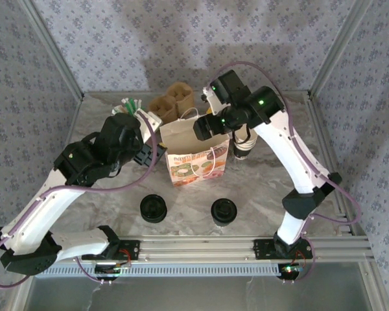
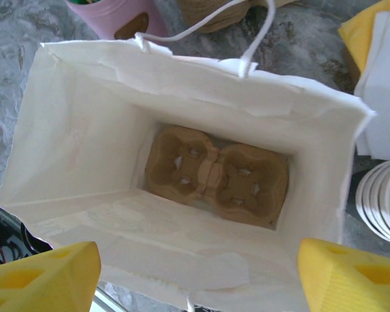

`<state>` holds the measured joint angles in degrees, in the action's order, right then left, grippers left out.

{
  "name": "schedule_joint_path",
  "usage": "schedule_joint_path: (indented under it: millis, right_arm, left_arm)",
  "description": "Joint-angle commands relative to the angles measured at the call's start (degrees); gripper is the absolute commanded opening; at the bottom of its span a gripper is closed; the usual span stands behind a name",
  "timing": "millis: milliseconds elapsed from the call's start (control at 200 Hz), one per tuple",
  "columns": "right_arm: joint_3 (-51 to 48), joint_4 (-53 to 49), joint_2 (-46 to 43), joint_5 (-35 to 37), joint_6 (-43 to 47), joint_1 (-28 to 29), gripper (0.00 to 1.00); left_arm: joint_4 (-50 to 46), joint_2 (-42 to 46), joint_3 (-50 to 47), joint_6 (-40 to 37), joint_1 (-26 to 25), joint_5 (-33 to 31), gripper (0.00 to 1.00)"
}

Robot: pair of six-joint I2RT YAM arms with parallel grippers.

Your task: Pack the takeout coffee

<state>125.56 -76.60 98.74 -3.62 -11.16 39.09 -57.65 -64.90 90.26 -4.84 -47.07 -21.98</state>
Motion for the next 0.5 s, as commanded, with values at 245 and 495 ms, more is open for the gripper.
schedule_joint_path:
  millis: [245,495]
  right_arm:
    - [-2.7,0.76,-5.08,2.3,-3.34,-3.01,0.81]
    - [-3.36,-1.72,-6.74,3.87,-4.63,-5.46,0.82]
  left_arm:
    - [-3.0,-1.56,6.9,17.35,8.46,11.87,1.0]
    - [-13.65,-6.6,11.32,30.36,15.23,20.51,0.99]
